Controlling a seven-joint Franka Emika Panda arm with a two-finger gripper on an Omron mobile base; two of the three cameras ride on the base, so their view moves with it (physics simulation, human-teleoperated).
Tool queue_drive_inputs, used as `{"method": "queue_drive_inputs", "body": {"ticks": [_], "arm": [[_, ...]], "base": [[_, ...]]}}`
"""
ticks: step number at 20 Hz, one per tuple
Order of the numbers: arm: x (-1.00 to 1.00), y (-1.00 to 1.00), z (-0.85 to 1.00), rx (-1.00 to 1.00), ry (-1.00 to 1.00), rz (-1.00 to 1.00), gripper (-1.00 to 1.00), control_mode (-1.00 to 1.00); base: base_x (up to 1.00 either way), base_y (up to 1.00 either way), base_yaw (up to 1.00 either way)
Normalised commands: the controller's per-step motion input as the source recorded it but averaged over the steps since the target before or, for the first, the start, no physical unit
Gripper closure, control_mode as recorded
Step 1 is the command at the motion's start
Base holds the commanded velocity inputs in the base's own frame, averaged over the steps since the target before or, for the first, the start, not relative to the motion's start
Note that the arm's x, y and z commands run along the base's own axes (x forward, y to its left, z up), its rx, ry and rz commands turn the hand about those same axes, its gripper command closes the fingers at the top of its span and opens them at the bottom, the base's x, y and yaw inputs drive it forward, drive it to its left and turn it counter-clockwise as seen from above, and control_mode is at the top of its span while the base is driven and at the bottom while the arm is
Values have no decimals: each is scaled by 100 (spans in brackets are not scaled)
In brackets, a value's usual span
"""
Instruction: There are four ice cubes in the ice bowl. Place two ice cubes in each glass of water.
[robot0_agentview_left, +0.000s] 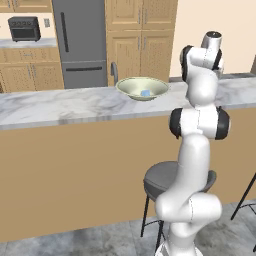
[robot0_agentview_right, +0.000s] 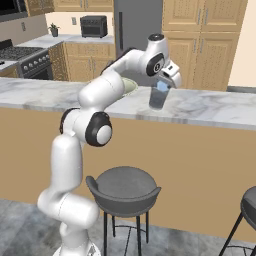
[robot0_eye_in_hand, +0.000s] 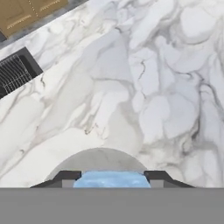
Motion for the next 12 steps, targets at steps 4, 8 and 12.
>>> {"method": "queue_drive_inputs", "body": {"ticks": [4,8,12], "arm": [[-11,0,15,0,0,0,-100,-100],[-14,0,13,0,0,0,-100,-100],[-19,0,13,0,0,0,-100,-100]], "base": [[0,0,0],[0,0,0],[0,0,0]]}}
